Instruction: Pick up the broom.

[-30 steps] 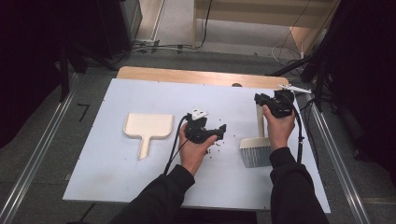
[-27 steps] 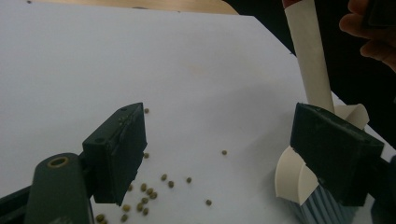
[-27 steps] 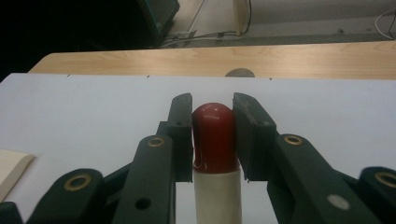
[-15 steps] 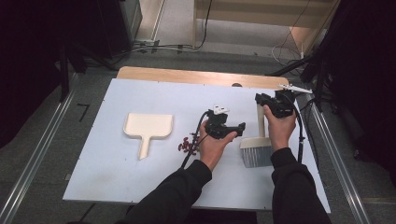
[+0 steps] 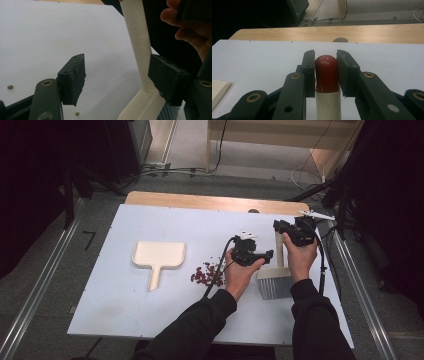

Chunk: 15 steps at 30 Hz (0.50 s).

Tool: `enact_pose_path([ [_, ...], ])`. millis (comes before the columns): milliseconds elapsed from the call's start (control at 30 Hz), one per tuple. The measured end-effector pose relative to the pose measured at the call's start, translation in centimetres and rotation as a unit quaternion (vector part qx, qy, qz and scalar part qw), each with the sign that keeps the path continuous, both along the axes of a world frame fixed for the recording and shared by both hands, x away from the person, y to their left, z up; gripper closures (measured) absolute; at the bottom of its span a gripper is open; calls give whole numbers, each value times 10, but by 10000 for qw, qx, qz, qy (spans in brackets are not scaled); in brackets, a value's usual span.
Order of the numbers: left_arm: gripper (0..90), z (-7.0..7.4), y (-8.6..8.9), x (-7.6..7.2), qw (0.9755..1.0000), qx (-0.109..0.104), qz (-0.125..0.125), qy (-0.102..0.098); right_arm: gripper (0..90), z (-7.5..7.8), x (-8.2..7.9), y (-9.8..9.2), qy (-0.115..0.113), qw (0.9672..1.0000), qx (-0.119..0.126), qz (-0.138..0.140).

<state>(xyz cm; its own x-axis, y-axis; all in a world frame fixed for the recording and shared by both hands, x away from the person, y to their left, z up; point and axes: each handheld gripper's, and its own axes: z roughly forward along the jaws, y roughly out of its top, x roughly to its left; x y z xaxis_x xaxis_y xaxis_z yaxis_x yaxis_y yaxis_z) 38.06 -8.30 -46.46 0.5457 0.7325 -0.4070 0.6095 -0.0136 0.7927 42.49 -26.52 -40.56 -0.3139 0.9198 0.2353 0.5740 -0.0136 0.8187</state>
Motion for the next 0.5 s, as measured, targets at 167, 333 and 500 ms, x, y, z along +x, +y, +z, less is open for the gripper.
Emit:
enact_pose_path([
  [167,342,1,-9,4,9999,-43,-128,79,677,0,-1,0,-27,10000,-5,6],
  [333,366,-1,-17,9,9993,-67,-263,238,677,0,-1,0,-36,10000,21,15],
  [500,383,-3,-21,13,9991,-93,-305,273,677,0,-2,0,-38,10000,26,36],
])
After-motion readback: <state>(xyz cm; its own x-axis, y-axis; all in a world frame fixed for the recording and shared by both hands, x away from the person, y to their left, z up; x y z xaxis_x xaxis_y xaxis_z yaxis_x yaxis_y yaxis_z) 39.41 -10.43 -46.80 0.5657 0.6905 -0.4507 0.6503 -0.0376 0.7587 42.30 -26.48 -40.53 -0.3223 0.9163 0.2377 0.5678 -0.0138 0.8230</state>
